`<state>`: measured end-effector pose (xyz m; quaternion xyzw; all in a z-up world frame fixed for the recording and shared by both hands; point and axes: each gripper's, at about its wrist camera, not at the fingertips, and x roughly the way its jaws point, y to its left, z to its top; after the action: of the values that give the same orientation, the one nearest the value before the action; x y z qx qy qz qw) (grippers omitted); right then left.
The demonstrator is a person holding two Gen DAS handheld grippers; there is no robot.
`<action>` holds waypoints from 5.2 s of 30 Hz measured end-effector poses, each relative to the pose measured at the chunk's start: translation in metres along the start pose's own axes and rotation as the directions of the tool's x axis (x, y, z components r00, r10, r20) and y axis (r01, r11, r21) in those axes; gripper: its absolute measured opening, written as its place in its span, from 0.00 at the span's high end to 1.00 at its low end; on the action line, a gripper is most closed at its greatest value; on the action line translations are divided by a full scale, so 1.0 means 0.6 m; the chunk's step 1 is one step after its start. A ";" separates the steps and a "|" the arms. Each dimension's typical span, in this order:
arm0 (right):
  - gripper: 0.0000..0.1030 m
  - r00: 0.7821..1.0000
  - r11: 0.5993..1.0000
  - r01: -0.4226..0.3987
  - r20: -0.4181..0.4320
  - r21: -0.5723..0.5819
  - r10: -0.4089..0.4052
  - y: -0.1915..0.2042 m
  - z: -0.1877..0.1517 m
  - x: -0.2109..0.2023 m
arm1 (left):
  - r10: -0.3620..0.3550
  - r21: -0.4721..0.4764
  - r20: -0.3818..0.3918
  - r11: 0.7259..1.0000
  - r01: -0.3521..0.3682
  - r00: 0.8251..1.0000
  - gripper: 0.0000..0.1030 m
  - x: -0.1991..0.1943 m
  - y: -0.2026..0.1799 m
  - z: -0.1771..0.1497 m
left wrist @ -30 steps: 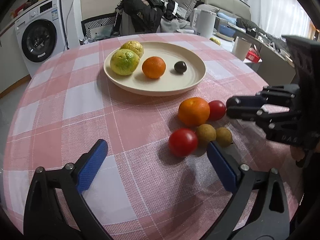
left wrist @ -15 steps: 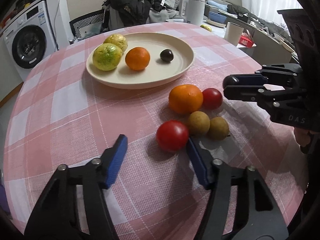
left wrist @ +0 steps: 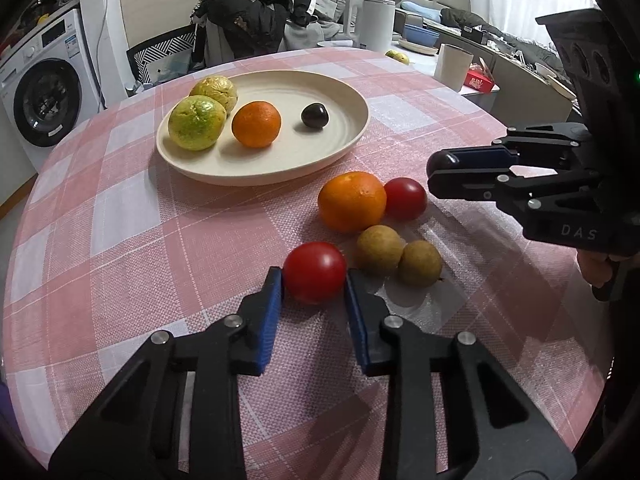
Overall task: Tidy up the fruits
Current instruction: 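Grasp a red tomato with the left tool while the right tool holds the plum, then carry the tomato and plum onto the cream plate and open both tools, then withdraw both tools from the plate toward the kiwis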
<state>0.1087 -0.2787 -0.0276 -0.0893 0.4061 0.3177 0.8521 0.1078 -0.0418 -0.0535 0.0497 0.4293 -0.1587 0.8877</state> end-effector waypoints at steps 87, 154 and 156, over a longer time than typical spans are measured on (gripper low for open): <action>0.71 0.997 0.977 0.004 0.076 0.214 -0.021 -0.024 0.107 0.084 | 0.154 -0.173 0.211 0.978 -0.118 0.965 0.73 0.021 0.102 0.111; 0.00 0.982 0.992 0.123 -0.144 -0.006 -0.123 0.025 -0.012 0.049 | 0.159 -0.209 0.124 0.969 -0.131 0.980 0.00 -0.060 0.054 0.017; 0.00 0.979 0.990 0.141 -0.149 0.011 -0.138 0.010 -0.012 0.047 | 0.159 -0.207 0.113 0.969 -0.133 0.981 0.00 -0.057 0.054 0.016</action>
<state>0.1134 -0.2636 -0.0529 -0.1316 0.4644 0.2453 0.8407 0.1057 -0.0054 -0.0226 -0.0178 0.3801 -0.0523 0.9233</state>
